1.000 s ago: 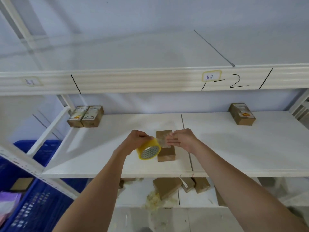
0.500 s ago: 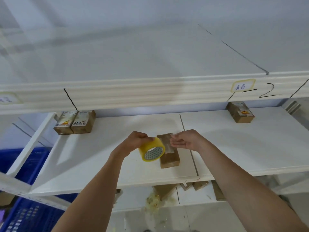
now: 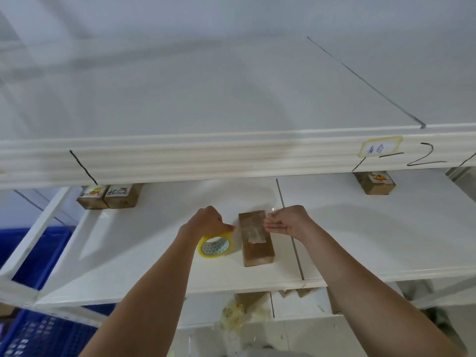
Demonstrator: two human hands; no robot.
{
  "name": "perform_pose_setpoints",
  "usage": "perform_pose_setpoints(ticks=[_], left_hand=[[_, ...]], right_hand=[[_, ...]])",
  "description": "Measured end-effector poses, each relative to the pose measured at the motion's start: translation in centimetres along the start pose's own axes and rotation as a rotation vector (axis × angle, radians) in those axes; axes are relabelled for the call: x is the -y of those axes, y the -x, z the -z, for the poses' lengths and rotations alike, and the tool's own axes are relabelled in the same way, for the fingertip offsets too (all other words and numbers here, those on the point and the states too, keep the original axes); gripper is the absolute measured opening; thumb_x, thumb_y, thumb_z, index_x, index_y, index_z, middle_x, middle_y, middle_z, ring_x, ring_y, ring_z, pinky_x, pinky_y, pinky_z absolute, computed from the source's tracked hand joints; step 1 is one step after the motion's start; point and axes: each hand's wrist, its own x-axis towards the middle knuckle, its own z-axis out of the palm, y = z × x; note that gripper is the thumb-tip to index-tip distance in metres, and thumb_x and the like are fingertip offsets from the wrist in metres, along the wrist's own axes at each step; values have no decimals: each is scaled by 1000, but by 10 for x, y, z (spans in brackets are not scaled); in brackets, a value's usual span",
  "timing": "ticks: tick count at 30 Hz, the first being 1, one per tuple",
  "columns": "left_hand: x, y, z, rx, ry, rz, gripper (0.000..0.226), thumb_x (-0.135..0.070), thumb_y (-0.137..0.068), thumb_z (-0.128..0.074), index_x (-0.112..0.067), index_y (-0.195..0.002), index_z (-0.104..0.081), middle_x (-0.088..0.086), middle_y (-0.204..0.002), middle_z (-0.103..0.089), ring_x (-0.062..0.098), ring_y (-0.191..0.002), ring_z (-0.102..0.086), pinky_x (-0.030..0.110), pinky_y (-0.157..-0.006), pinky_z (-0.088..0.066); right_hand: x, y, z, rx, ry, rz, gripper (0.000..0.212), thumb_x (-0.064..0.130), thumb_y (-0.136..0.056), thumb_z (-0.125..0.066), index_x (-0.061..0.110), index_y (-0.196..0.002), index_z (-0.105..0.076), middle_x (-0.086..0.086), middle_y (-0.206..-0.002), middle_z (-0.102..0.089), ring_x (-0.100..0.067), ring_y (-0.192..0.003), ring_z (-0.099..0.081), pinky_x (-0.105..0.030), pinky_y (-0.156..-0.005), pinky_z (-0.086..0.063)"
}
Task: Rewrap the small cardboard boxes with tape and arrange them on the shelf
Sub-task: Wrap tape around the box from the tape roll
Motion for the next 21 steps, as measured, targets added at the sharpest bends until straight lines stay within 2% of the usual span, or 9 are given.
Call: perform_pose_setpoints(ticks=[2,6,11,15,18,21], left_hand=[[0,0,-2,9,-40,5,56,-75,-74,-66,-19,-68,-66,-2,-76,-63,18,-83,-61,33,-75,-52],[-6,-2,-10,1,-63,41,61,-81,-61,-68,-20,-67,-64,-2,-75,-64,17,-77,-64,31,-69,-52],[-13,-4,-12,21,-116,80,72,-87,-50,-67,-20,-76,-65,-2,-77,-65,16,-74,-65,31,-68,-54],[-19,-3,-11,18,-129,117,69,-84,-55,-72,-20,-81,-65,-4,-79,-65,14,-72,-64,28,-60,-46],[-21,-4,-13,21,-146,120,69,-86,-54,-71,-21,-78,-65,-5,-76,-66,13,-72,-64,27,-62,-48],[-23,-6,-14,8,-164,114,72,-86,-56,-71,-21,-86,-68,-6,-76,-64,13,-72,-64,27,-63,-50]], right_hand=[[0,-3,5,-4,11,-4,32,-11,-83,-74,-17,-110,-58,-32,-95,-71,-37,-87,-75,-46,-79,-62],[-11,-8,12,-37,35,-65,26,-12,-86,-70,-16,-110,-59,-30,-92,-71,-36,-84,-75,-45,-75,-62],[-24,-12,23,-29,-40,-118,32,-9,-83,-74,-15,-112,-62,-26,-93,-71,-35,-83,-73,-43,-71,-63],[-27,-18,25,-62,-11,-130,23,-7,-84,-75,-14,-104,-66,-24,-88,-72,-32,-79,-72,-42,-69,-63],[-27,-23,27,-79,23,-124,20,-7,-84,-75,-15,-101,-67,-24,-85,-72,-31,-75,-73,-42,-68,-63],[-30,-26,28,-96,50,-137,18,-7,-84,-75,-15,-98,-67,-25,-85,-72,-30,-74,-73,-42,-69,-64]])
